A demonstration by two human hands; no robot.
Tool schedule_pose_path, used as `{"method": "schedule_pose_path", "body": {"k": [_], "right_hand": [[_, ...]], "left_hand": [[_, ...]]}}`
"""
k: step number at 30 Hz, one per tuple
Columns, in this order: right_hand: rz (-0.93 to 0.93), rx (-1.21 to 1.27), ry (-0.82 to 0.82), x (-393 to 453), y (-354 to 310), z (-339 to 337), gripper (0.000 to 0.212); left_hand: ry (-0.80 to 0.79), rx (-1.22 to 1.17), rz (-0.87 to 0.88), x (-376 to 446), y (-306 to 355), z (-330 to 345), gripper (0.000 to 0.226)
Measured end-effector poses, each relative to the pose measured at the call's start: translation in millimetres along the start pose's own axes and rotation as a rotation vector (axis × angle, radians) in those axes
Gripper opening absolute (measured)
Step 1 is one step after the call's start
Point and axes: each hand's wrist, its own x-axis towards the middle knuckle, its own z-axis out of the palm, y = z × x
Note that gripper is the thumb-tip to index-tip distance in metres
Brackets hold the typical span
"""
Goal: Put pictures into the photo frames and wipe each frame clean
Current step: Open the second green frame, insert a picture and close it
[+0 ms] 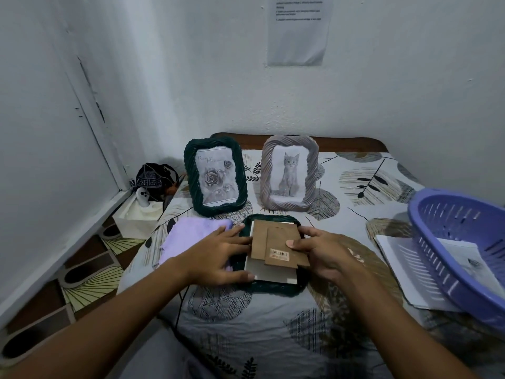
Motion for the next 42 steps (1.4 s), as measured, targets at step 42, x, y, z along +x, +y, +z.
{"method": "schedule_pose_path", "body": {"k": [42], "right_hand": [[-0.016, -0.044, 0.022, 2, -1, 13, 0.044]], "left_hand": [[-0.085, -0.029, -0.042, -1, -4, -3, 0.072]]}}
